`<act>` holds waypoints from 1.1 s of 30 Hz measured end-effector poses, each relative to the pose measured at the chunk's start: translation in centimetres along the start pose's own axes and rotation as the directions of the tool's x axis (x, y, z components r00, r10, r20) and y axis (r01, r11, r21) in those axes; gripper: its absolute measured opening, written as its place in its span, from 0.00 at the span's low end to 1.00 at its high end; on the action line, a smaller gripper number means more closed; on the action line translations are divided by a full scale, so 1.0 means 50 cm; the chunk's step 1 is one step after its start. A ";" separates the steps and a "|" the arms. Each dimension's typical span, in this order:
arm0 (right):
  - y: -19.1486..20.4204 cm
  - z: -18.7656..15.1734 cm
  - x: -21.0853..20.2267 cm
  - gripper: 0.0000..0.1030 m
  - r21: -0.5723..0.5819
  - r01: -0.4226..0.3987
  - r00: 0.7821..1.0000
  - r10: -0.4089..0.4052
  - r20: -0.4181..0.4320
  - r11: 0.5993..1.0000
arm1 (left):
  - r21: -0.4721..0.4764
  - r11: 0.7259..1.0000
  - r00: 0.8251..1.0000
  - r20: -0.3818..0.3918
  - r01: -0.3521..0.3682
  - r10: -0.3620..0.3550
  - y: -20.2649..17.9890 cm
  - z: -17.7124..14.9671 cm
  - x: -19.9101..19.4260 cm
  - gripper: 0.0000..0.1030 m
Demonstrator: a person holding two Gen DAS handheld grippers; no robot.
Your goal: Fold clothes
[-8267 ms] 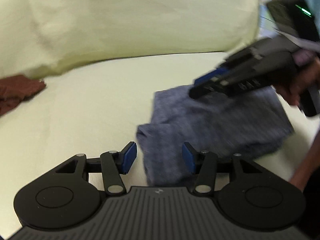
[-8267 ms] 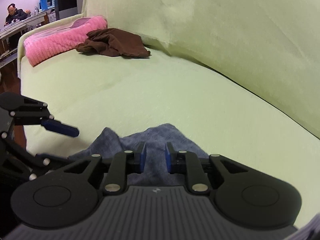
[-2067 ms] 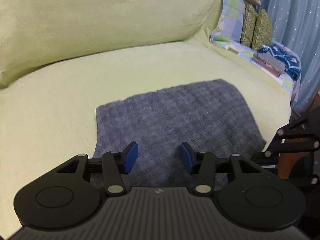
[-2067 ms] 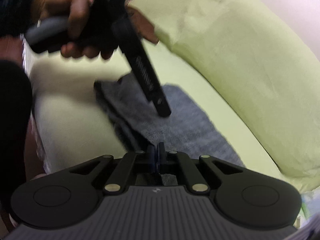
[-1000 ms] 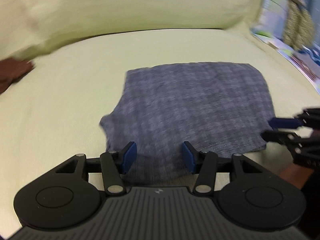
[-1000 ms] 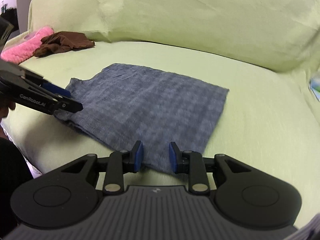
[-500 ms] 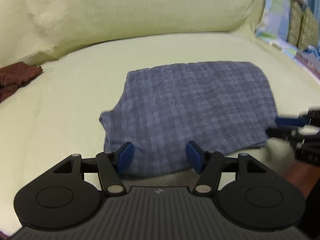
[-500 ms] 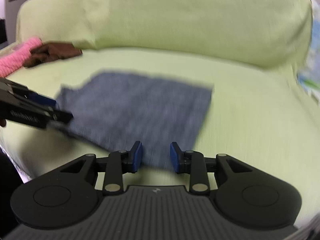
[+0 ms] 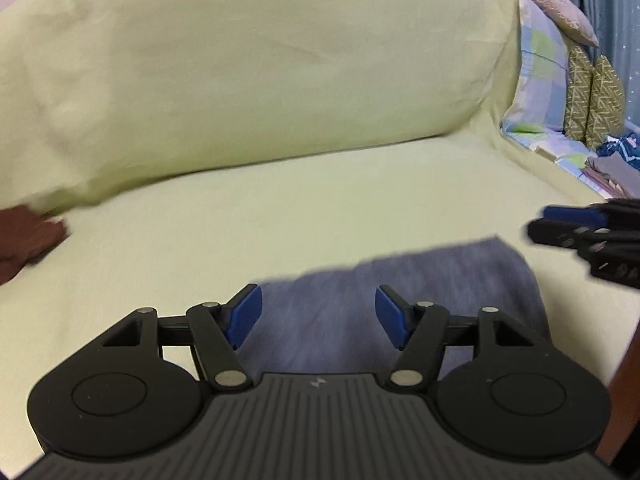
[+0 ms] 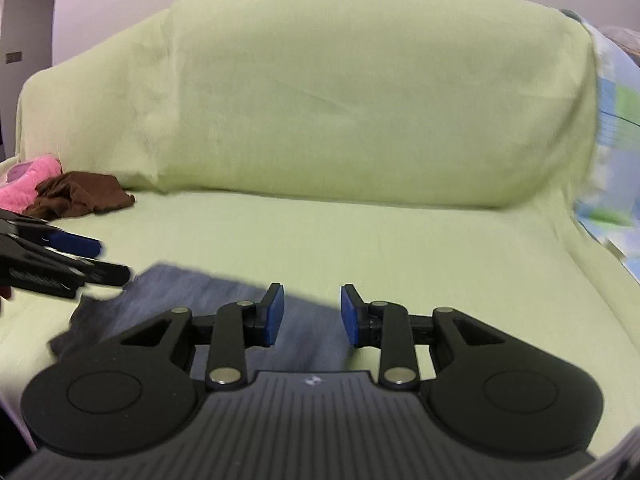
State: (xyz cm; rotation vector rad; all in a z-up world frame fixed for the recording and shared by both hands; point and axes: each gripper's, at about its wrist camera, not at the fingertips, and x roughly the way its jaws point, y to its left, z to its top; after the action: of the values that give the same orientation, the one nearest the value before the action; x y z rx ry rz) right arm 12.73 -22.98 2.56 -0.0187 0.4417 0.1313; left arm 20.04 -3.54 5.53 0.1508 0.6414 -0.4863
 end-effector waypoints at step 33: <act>-0.151 -0.272 0.009 0.52 0.748 -0.297 0.937 0.333 0.108 0.594 | 0.094 0.996 0.982 -0.186 -0.012 0.029 -0.020 -0.079 0.012 0.66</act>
State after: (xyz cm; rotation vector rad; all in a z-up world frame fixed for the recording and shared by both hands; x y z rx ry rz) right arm 8.34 -31.03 -10.00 0.9095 0.5148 0.2921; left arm 17.84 -3.55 2.04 0.2928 0.8013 -0.4858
